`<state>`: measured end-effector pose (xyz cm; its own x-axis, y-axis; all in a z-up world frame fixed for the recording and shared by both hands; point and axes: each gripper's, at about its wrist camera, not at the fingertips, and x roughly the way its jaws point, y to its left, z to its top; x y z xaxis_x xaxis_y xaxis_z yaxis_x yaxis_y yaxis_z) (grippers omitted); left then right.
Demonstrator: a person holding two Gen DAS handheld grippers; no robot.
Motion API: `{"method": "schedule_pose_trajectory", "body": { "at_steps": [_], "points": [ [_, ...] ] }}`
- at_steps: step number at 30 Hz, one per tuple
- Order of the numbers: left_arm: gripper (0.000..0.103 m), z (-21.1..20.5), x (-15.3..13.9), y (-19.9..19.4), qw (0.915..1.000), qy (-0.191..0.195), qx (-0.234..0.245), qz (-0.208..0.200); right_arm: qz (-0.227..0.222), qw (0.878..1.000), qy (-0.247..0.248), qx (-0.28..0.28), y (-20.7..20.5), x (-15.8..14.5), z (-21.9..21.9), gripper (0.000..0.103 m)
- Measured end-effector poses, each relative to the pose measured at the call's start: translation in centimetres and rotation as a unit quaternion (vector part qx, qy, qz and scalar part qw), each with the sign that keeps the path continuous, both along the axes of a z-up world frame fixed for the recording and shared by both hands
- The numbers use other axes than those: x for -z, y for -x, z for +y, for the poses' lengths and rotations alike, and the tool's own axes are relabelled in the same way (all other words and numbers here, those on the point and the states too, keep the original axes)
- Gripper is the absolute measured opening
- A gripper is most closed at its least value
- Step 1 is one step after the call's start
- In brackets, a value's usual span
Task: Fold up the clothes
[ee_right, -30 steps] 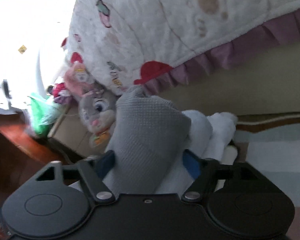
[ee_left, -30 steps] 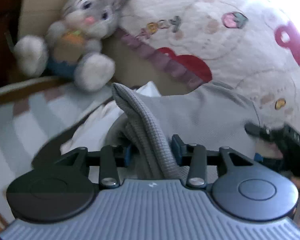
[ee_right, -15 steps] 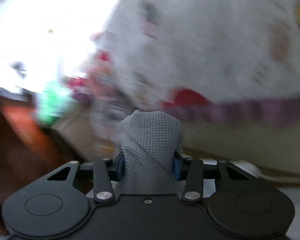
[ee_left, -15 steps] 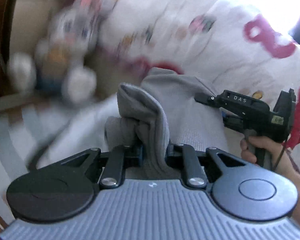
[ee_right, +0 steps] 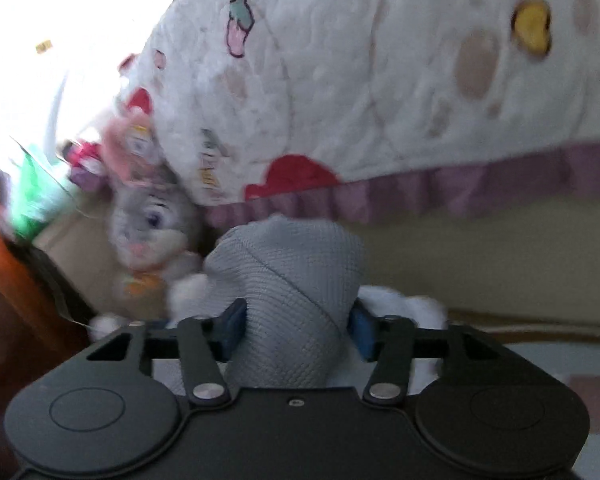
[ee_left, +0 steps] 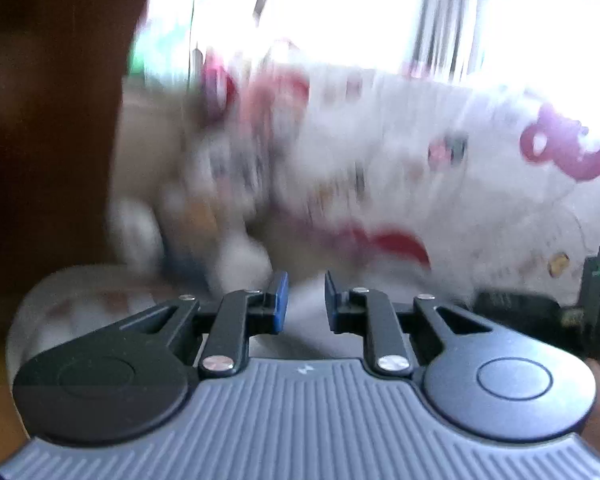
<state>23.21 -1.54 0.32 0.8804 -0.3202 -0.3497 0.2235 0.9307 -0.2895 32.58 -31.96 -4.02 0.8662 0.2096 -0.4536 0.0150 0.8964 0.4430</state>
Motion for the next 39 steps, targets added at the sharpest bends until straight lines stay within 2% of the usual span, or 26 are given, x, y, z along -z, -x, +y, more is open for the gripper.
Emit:
{"method": "schedule_pose_trajectory", "body": {
  "at_steps": [2,3,4,5,8,9,12,15,19,22,25,27,28,30,34,35,37,38,39],
  "points": [
    [0.019,-0.1,-1.3,-0.5,0.9996,-0.018,0.019,-0.005,-0.002,0.998,0.061,0.021,0.7,-1.1,0.4,0.062],
    [0.019,-0.1,-1.9,-0.8,0.9992,-0.027,0.029,-0.008,-0.014,0.993,0.115,0.009,1.2,-1.6,1.3,0.061],
    [0.020,-0.5,-1.9,-1.8,0.9984,-0.032,0.046,0.009,-0.027,0.986,0.164,-0.006,1.6,-2.1,2.2,0.060],
    [0.022,-1.0,-1.5,-3.3,0.9964,-0.033,0.068,0.038,-0.046,0.980,0.192,-0.030,2.2,-2.4,3.1,0.060],
    [0.021,-3.2,0.9,-5.8,0.9878,-0.095,0.088,0.087,-0.089,0.971,0.192,-0.112,3.3,-2.8,4.2,0.064],
    [0.021,-3.6,1.6,-5.7,0.9861,-0.109,0.087,0.089,-0.086,0.970,0.180,-0.135,2.8,-2.6,4.2,0.066],
    [0.021,-4.3,3.5,-4.0,0.9860,-0.132,0.073,0.070,-0.074,0.969,0.164,-0.171,0.7,-1.4,4.0,0.067],
    [0.021,-4.7,4.2,-2.6,0.9871,-0.131,0.070,0.058,-0.062,0.969,0.153,-0.186,-1.0,0.5,3.5,0.067],
    [0.021,-5.3,4.9,-2.7,0.9881,-0.128,0.060,0.059,-0.068,0.970,0.153,-0.175,-0.7,2.4,3.8,0.067],
    [0.022,-4.9,5.0,-3.1,0.9897,-0.114,0.055,0.067,-0.064,0.974,0.127,-0.176,-0.5,2.8,3.4,0.068],
    [0.022,-4.8,4.8,-3.7,0.9898,-0.109,0.047,0.078,-0.060,0.978,0.110,-0.168,0.3,1.6,3.2,0.068],
    [0.022,-4.5,4.7,-4.1,0.9906,-0.098,0.042,0.085,-0.074,0.982,0.074,-0.157,2.3,0.6,2.9,0.068],
    [0.022,-4.2,4.8,-4.2,0.9910,-0.092,0.042,0.088,-0.079,0.981,0.079,-0.161,3.4,0.4,3.2,0.068],
    [0.022,-3.7,4.8,-4.4,0.9911,-0.083,0.050,0.091,-0.097,0.969,0.142,-0.177,5.6,0.9,5.0,0.068],
    [0.023,-2.0,5.0,-5.2,0.9904,-0.034,0.072,0.113,-0.108,0.971,0.168,-0.134,9.3,3.0,6.5,0.069],
    [0.023,-1.9,5.0,-5.2,0.9902,-0.036,0.066,0.118,-0.111,0.971,0.174,-0.123,10.2,3.6,6.9,0.071],
    [0.024,-2.0,4.2,-4.7,0.9889,-0.064,0.026,0.131,-0.111,0.973,0.174,-0.106,12.0,4.5,7.6,0.071],
    [0.027,-2.0,3.6,-4.3,0.9870,-0.077,-0.003,0.141,-0.098,0.979,0.137,-0.110,13.0,4.8,7.4,0.070],
    [0.039,-1.7,2.9,-3.6,0.9847,-0.088,-0.026,0.148,-0.088,0.984,0.105,-0.110,14.1,5.1,7.2,0.070]
  ]
}}
